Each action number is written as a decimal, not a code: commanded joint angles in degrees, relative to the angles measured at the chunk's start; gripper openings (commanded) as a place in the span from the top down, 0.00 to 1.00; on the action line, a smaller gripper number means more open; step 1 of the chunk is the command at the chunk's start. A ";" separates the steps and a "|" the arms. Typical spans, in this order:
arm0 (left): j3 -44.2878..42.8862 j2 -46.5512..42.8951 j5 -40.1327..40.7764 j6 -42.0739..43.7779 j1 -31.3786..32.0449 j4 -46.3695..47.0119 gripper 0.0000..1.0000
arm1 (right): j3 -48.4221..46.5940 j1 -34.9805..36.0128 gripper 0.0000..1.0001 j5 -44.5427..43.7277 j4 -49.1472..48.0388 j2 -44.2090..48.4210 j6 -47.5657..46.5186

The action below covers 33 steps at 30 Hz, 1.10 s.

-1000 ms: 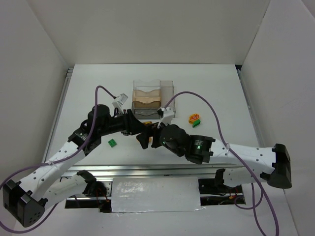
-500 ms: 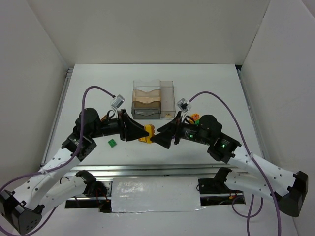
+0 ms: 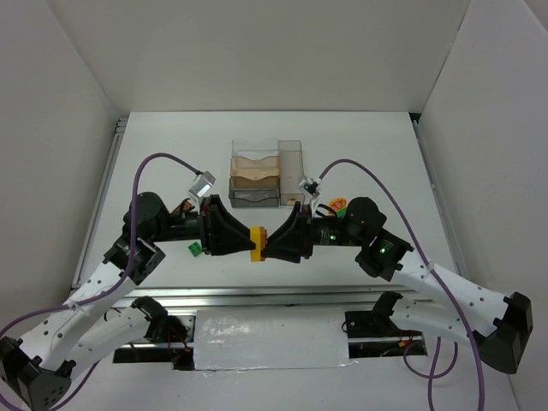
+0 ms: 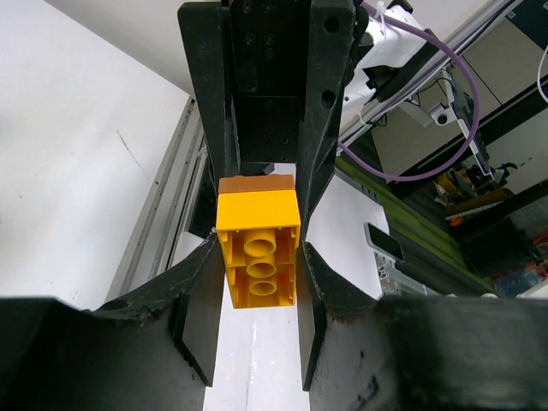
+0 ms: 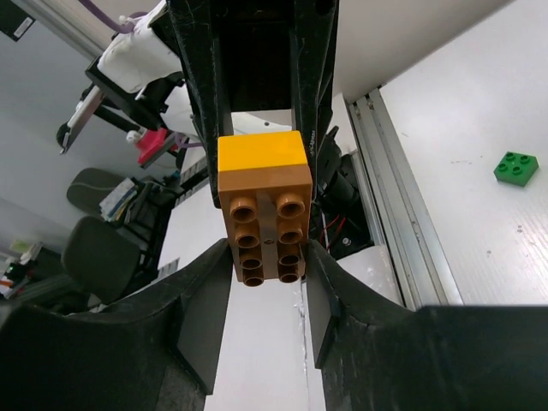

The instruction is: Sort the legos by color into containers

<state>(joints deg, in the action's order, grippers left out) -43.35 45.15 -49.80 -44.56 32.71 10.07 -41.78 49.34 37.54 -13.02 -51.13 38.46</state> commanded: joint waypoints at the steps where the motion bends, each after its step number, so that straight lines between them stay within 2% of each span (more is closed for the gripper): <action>1: 1.08 -0.23 -1.70 1.58 -0.10 4.08 1.00 | -1.81 0.32 0.53 0.27 -3.16 0.51 -0.49; 4: 0.99 -0.23 -2.14 1.49 -0.10 4.35 1.00 | -1.64 0.23 0.52 -0.10 -3.59 0.33 0.04; 5: 0.99 -0.15 -2.32 1.75 -0.10 4.35 1.00 | -1.64 0.23 0.60 0.34 -4.38 -0.10 0.30; 6: 1.08 -0.23 -2.67 1.75 -0.10 4.52 1.00 | -1.73 0.23 0.72 0.78 -4.73 -0.19 0.30; 7: 1.16 -0.15 -2.93 1.75 -0.10 4.96 1.00 | -1.90 0.32 0.90 0.95 -4.83 -0.37 0.30; 8: 1.34 -0.32 -3.02 1.58 -0.10 5.31 1.00 | -1.99 0.23 0.99 1.04 -4.65 -0.46 0.13; 21: 0.81 -1.38 -2.85 2.90 -0.10 4.35 1.00 | 0.38 -0.03 1.00 1.83 -6.93 1.83 -2.77; 25: 0.64 -1.99 -1.79 2.72 -0.10 4.09 1.00 | 0.38 -0.39 1.00 -0.26 -4.92 2.70 -4.18; 33: 0.20 -2.43 0.76 2.72 -0.10 2.85 1.00 | 3.37 -1.44 1.00 -0.10 -9.56 3.14 -2.51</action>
<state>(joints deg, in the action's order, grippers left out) -42.33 43.79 -49.04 -42.65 32.58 11.33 -39.44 48.71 37.10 -16.40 -49.98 36.10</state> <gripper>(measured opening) 0.452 0.363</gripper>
